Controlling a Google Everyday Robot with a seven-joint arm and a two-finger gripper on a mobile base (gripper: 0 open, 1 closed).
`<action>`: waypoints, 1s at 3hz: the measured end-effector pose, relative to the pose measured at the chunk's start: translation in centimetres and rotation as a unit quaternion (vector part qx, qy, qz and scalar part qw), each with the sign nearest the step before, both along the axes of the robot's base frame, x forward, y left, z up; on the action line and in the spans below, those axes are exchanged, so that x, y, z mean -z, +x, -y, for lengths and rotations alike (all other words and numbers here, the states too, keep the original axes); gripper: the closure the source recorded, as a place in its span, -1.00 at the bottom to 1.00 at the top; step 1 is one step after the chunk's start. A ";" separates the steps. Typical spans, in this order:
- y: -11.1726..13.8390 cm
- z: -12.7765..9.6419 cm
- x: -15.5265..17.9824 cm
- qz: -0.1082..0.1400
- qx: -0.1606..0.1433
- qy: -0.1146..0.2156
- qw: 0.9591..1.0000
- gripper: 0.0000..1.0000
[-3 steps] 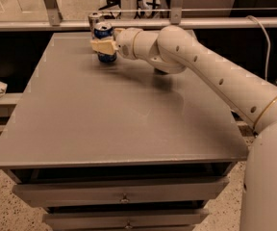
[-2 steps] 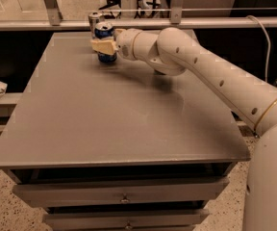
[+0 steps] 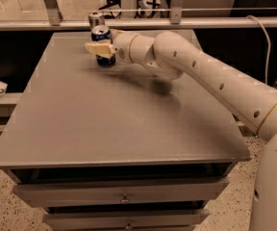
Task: Move pepsi can near redbull can
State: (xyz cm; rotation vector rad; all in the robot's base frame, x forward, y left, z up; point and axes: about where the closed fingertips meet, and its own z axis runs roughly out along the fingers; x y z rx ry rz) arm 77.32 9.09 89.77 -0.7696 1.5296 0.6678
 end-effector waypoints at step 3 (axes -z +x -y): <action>-2.7 2.2 -0.7 0.028 0.031 -0.039 0.998 -1.00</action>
Offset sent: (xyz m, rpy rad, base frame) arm -0.0043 -0.0100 0.0011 -0.0730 -0.0462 -0.0619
